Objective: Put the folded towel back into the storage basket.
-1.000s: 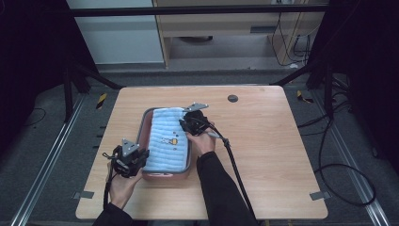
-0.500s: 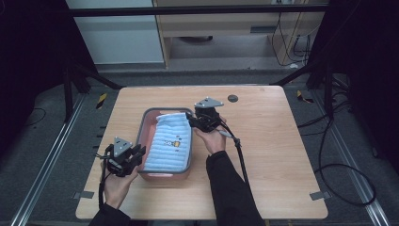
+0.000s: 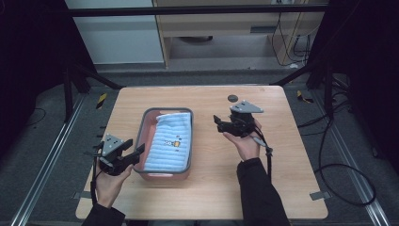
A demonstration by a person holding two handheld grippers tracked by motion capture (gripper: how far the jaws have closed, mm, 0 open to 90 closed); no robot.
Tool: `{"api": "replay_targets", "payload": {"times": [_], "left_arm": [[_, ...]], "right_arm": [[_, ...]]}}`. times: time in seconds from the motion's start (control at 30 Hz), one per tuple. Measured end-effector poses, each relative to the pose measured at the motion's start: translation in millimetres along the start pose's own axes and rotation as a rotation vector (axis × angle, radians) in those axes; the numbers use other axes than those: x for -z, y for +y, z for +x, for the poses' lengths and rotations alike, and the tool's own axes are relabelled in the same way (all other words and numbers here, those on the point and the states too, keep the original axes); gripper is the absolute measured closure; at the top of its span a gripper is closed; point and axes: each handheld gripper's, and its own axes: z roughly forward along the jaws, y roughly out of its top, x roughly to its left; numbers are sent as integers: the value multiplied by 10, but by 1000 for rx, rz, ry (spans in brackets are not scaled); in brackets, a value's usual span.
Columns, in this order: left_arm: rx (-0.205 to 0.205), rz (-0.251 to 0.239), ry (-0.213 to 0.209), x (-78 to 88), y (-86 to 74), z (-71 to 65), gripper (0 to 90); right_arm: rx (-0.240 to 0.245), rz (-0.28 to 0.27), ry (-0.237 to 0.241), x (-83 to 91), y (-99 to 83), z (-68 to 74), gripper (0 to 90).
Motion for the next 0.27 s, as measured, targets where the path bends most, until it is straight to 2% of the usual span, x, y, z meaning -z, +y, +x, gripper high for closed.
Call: {"api": "replay_targets", "payload": {"times": [0.27], "left_arm": [[-5,-15,6,16,-9,150,389]], "right_arm": [[-40,25,-64,374,-308,-395,245]]}}
